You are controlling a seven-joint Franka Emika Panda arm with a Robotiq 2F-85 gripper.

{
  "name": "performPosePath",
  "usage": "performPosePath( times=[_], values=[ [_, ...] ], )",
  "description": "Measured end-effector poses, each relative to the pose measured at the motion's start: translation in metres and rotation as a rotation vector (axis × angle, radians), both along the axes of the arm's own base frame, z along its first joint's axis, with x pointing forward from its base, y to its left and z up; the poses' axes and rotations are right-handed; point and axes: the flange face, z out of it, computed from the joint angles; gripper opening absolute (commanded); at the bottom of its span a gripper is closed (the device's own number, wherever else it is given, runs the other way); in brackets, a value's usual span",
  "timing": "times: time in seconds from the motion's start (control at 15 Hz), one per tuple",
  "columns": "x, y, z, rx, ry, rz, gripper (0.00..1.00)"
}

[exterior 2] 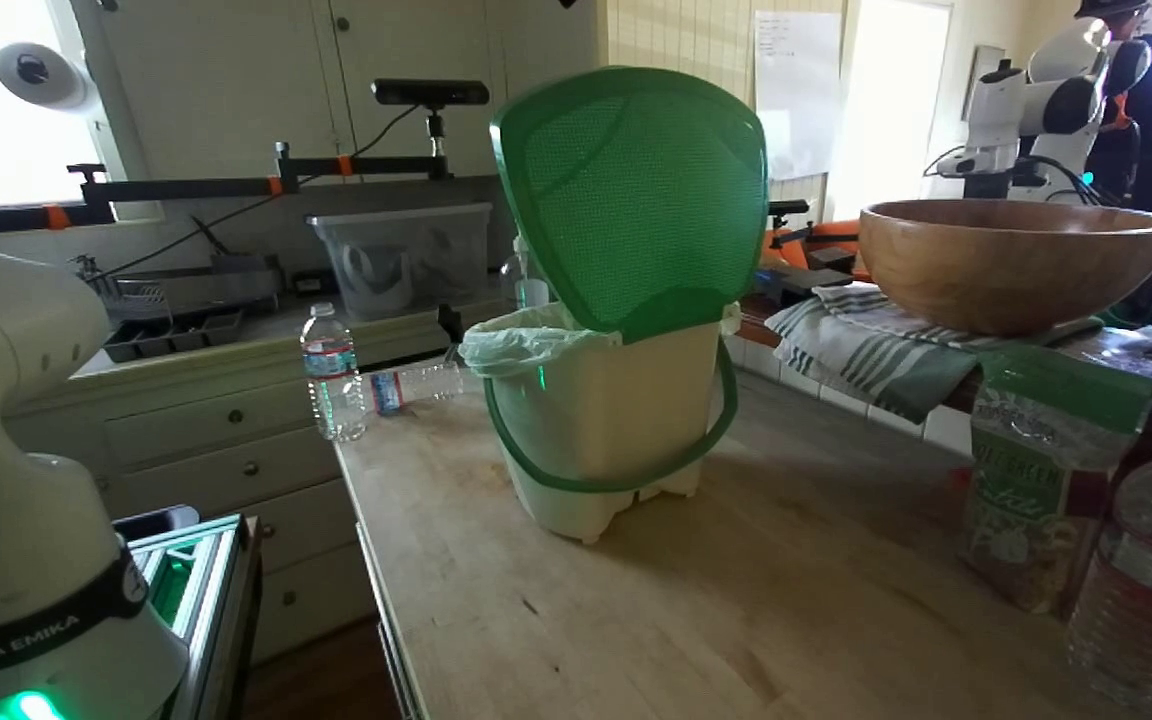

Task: Close the white and green bin.

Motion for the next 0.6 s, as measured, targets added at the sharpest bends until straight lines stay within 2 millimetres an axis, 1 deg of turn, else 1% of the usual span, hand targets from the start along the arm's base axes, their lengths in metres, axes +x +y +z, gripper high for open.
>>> performPosePath(
  times=[0.13,0.6],
  values=[
    [0.001,-0.001,-0.006,0.014,0.01,-0.016,1.0],
    [0.017,-0.02,-0.032,0.153,0.051,-0.205,1.0]
  ],
)
